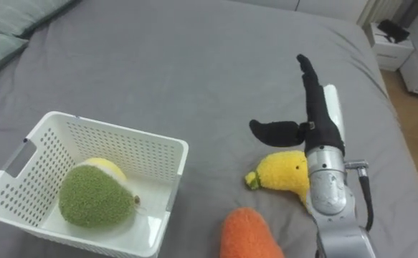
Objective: Collect toys from the bed
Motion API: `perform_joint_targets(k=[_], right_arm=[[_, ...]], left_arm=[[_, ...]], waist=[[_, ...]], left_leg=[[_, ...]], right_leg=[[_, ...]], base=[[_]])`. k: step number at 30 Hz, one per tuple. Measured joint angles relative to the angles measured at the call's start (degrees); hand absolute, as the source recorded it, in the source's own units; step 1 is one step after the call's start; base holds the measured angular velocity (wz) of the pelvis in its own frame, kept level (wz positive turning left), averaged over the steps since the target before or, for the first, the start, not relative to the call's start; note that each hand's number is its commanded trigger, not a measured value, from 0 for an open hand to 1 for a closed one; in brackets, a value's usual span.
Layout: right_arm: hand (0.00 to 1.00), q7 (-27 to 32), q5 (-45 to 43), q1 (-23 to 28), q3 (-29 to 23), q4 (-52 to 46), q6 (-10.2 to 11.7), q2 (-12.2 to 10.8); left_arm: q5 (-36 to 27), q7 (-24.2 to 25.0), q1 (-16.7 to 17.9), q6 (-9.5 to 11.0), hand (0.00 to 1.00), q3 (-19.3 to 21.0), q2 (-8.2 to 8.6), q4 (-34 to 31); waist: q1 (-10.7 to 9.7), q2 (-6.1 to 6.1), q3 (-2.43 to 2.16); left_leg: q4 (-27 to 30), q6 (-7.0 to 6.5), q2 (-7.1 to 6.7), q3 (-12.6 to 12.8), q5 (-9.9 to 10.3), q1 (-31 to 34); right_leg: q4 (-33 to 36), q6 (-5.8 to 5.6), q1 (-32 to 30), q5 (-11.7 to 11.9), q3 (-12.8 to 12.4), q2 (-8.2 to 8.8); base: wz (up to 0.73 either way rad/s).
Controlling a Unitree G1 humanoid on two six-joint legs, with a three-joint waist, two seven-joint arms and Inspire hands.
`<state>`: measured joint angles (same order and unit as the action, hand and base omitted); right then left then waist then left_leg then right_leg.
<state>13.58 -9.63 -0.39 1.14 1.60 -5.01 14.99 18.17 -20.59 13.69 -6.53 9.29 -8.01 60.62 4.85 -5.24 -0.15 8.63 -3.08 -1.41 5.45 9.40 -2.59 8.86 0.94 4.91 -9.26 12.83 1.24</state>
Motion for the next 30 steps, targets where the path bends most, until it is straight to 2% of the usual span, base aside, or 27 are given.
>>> perform_joint_targets(k=[3, 8, 15, 18, 20, 22, 30], right_arm=[[0.00, 1.72, 0.10, 1.00, -1.13, 1.67, 0.04, 0.69], [0.00, 1.95, 0.07, 1.00, -3.38, 7.56, -0.06, 1.04], [0.00, 1.93, 0.16, 0.81, -3.68, 12.25, -0.07, 1.83], [0.00, 1.84, 1.72, 0.17, -3.69, 15.12, -0.06, 2.22], [0.00, 1.84, 2.86, -1.28, -3.65, 17.79, -0.48, 2.60], [0.00, 1.85, 2.79, -3.22, -3.61, 20.08, -0.70, 2.93], [0.00, 3.20, 3.50, -11.98, -1.73, 32.62, -0.56, 3.51]], left_arm=[[-0.07, -0.01, 0.75, -1.02, 0.00, 0.80, -0.03, 0.17], [-0.62, 0.00, 0.86, -1.09, 0.00, 1.71, -0.05, 0.17], [-0.45, 0.42, 0.85, -1.36, 0.00, 1.64, -0.21, 0.02], [-0.50, 1.01, 0.50, -1.80, 0.00, 1.63, -0.57, -0.01], [-0.64, 1.13, 0.11, -1.96, 0.00, 0.94, -0.98, -0.09], [-0.66, 1.21, -0.59, -2.23, 0.00, 0.08, -1.19, -0.51], [-3.00, 1.53, -5.51, -2.16, 0.00, -2.19, -2.04, -0.50]], waist=[[-0.43, -0.21, 0.12], [-0.59, -0.12, 0.21], [-1.45, 0.36, 0.33], [-1.58, 0.32, 0.21], [-1.60, 0.26, -0.19], [-1.51, 0.31, -0.24], [-0.78, 0.22, -0.07]], left_leg=[[0.03, -0.01, 0.00, 0.00, 0.03, 0.01], [0.04, -0.01, -0.01, 0.01, 0.02, 0.02], [0.00, -0.01, 0.00, 0.07, 0.02, 0.13], [0.03, -0.01, -0.01, 0.07, 0.01, 0.65], [0.32, -0.03, 0.00, 0.08, -0.04, 2.16], [0.83, -0.08, 0.02, 0.22, -0.08, 3.34], [1.14, -0.24, 0.09, 0.36, -0.40, 6.72]], right_leg=[[0.01, 0.00, -0.02, 0.00, 0.00, 0.01], [0.19, 0.00, -0.07, 0.01, -0.36, -0.03], [0.16, 0.00, -0.20, 0.01, -0.26, -0.03], [0.16, 0.00, -0.68, 0.01, -0.17, 0.00], [0.65, 0.00, -2.20, 0.02, -0.09, 0.08], [0.98, 0.02, -3.48, 0.04, -0.16, 0.12], [0.96, 0.05, -7.06, 0.47, -0.03, 0.15]], base=[[0.00], [0.00], [0.00], [0.00], [0.00], [0.00], [0.00]])
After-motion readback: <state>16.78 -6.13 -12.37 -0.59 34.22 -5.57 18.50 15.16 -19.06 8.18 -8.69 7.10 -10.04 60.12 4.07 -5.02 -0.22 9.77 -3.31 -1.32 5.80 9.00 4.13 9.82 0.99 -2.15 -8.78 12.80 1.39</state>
